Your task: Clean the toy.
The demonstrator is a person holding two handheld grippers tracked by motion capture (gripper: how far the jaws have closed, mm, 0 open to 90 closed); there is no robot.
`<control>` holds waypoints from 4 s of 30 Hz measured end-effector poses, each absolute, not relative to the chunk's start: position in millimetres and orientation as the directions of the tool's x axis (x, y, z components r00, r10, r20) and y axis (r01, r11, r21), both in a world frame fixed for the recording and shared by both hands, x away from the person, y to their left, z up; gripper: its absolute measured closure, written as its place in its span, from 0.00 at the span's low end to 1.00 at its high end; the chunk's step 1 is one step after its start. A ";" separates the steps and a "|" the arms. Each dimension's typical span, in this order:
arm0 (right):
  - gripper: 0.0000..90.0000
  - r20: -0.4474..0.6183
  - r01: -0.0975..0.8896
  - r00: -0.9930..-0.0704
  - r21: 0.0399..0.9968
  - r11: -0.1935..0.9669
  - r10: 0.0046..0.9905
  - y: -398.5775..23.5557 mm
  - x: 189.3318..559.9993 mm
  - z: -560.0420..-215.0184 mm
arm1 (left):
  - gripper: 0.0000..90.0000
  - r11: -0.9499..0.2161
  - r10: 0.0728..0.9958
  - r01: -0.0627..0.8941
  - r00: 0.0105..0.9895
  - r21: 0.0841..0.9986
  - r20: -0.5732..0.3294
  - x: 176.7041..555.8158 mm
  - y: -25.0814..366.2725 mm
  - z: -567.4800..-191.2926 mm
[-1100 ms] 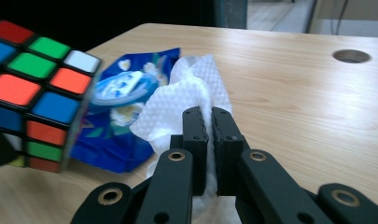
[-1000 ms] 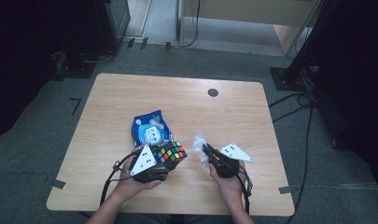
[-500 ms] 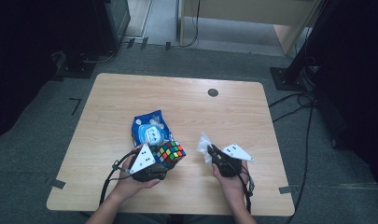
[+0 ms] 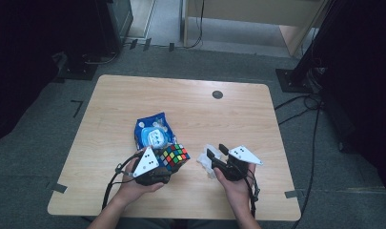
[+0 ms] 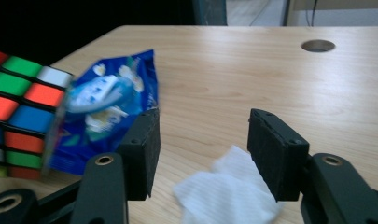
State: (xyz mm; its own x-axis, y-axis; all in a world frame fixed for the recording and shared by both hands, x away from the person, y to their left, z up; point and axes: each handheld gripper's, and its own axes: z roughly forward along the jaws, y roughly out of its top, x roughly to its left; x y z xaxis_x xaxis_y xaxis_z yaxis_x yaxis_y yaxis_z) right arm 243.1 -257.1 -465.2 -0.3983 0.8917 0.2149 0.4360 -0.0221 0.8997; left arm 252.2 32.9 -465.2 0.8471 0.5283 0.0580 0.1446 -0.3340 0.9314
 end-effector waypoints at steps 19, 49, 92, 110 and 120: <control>0.21 0.550 0.623 -0.468 0.761 -0.183 0.692 -199.6 229.9 -446.9 | 0.38 -0.358 0.515 0.073 0.847 0.931 0.131 239.1 13.7 -465.5; 0.38 0.585 0.647 -0.444 0.734 -0.209 0.679 -204.4 228.7 -445.3 | 0.38 -0.370 0.528 0.080 0.838 0.926 0.138 236.3 4.1 -474.0; 0.38 0.594 0.761 -0.512 0.649 0.006 0.620 -222.8 248.9 -438.8 | 0.24 -0.448 0.478 -0.067 0.825 0.892 0.301 233.2 14.7 -475.7; 0.38 0.545 0.764 -0.541 0.636 0.104 0.640 -207.5 247.6 -444.7 | 0.20 -0.431 0.477 -0.082 0.824 0.899 0.304 229.2 6.1 -470.0; 0.38 0.541 0.749 -0.531 0.659 0.063 0.652 -206.2 245.0 -445.8 | 0.26 -0.434 0.484 -0.079 0.820 0.897 0.306 229.1 7.4 -471.7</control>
State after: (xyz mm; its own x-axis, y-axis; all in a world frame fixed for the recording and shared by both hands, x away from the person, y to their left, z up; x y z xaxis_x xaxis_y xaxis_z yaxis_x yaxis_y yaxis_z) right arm 245.0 -206.2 -445.8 -0.5310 0.6521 0.5411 0.7493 0.0632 0.6592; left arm 229.1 7.4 -471.7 0.8200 0.4836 0.3061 -0.0791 -0.4339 0.8975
